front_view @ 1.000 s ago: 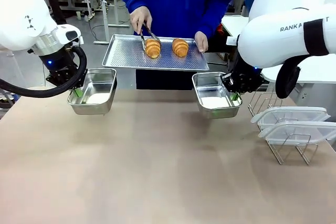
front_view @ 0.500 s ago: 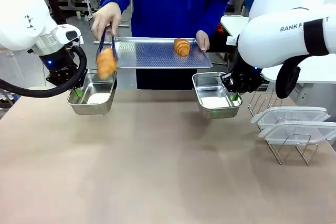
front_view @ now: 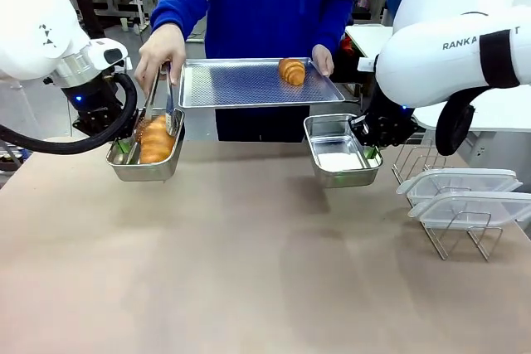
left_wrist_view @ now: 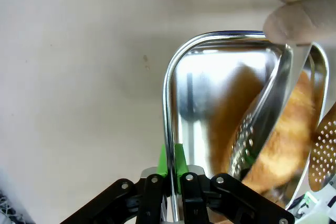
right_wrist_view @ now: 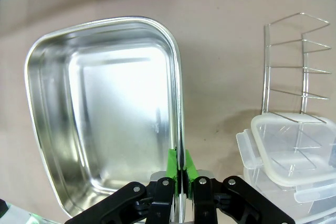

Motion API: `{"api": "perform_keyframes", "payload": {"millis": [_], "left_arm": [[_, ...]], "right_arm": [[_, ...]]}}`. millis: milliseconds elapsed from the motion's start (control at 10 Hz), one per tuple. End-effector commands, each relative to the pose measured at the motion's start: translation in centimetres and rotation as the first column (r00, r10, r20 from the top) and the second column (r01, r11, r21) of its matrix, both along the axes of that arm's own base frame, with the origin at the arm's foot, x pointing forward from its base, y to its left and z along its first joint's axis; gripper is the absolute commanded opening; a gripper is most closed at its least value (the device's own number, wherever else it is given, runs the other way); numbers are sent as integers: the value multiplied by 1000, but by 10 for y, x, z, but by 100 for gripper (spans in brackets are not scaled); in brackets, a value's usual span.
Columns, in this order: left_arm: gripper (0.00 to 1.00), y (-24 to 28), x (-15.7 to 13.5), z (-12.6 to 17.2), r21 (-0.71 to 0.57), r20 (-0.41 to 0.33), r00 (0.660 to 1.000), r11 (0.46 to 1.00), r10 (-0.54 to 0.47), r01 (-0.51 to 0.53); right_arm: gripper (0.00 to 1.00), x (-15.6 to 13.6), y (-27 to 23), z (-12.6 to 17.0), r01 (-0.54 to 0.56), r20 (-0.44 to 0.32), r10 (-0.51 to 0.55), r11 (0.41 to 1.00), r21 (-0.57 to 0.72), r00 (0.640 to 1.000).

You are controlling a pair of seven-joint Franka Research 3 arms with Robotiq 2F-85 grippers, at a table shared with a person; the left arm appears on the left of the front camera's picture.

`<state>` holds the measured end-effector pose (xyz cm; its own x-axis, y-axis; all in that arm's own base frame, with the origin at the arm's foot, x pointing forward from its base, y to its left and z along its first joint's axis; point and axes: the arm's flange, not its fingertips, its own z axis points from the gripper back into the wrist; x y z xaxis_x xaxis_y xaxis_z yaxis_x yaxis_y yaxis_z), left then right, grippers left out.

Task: Place the bread in airtight containers.
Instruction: Once an object is inside an Airtight Container , place the container in the center of the table.

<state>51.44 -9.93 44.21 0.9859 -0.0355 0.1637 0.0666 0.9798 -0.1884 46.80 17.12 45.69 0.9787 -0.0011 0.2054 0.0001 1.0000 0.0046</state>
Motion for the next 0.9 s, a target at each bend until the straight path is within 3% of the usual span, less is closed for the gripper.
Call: {"api": "perform_keyframes", "payload": {"millis": [0, 400, 500, 800], "left_arm": [[0, 0, 0, 4, -1, 17, 1000, 1000, -4, 4], [0, 0, 0, 4, -1, 17, 1000, 1000, -4, 4], [4, 0, 0, 0, 0, 0, 1000, 1000, 0, 0], [4, 0, -3, -25, 8, -13, 998, 998, 55, -55]], "right_arm": [[0, 0, 0, 3, 17, 7, -17, 1000, -3, 1000], [0, 0, 0, 3, 17, 7, -17, 1000, -3, 1000], [0, 0, 0, 3, 17, 7, -17, 1000, -3, 1000], [0, 0, 0, 3, 17, 7, -17, 1000, -3, 1000]]}}
